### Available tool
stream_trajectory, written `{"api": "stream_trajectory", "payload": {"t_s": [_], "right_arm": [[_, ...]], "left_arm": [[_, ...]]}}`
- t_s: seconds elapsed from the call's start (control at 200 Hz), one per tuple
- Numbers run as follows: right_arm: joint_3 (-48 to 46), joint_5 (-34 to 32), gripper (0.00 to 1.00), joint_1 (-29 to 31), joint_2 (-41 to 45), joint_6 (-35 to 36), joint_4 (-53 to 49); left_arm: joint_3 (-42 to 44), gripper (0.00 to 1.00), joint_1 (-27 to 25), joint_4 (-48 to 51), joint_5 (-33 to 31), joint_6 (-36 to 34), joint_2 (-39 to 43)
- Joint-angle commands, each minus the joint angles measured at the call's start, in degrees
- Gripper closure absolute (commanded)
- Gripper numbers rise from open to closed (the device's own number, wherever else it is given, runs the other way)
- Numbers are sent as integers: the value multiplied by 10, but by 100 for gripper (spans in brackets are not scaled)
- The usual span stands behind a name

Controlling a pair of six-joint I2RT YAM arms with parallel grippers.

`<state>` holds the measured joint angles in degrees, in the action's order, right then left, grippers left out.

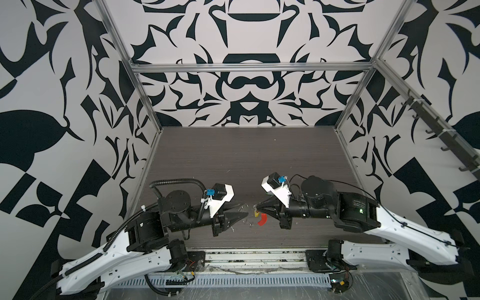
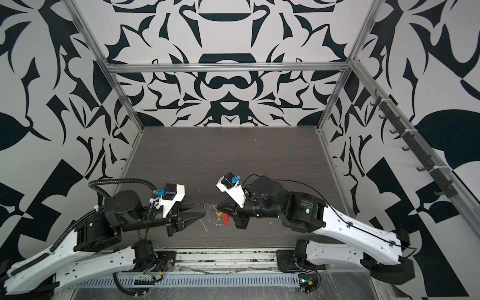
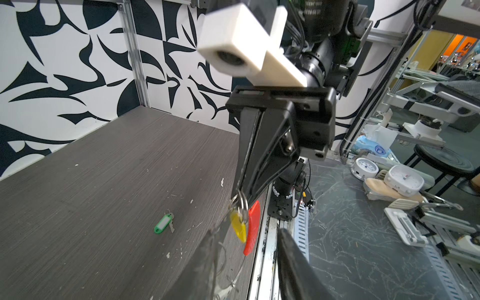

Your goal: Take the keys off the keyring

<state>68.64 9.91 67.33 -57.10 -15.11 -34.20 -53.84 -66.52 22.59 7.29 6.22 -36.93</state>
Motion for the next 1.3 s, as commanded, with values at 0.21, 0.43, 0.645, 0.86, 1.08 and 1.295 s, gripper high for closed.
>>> {"api": "stream_trajectory", "payload": {"t_s": [0.21, 0.43, 0.645, 0.86, 1.08, 1.295], "right_arm": [[65, -85, 100, 26, -63, -25, -83], [70, -103, 100, 31, -68, -31, -80], [71, -107, 100, 36, -70, -33, -74], [72, -106, 100, 41, -73, -33, -66], [74, -110, 100, 46, -73, -33, -61], [75, -110, 100, 49, -75, -32, -55]], "left_arm": [[-65, 58, 2, 103, -53, 30, -81], [-56, 60, 6, 109, -55, 40, -90], [-43, 61, 6, 99, -50, 45, -92], [-36, 68, 9, 87, -44, 39, -104], [-34, 73, 13, 86, -43, 37, -111], [-32, 75, 13, 84, -40, 36, -119]]}}
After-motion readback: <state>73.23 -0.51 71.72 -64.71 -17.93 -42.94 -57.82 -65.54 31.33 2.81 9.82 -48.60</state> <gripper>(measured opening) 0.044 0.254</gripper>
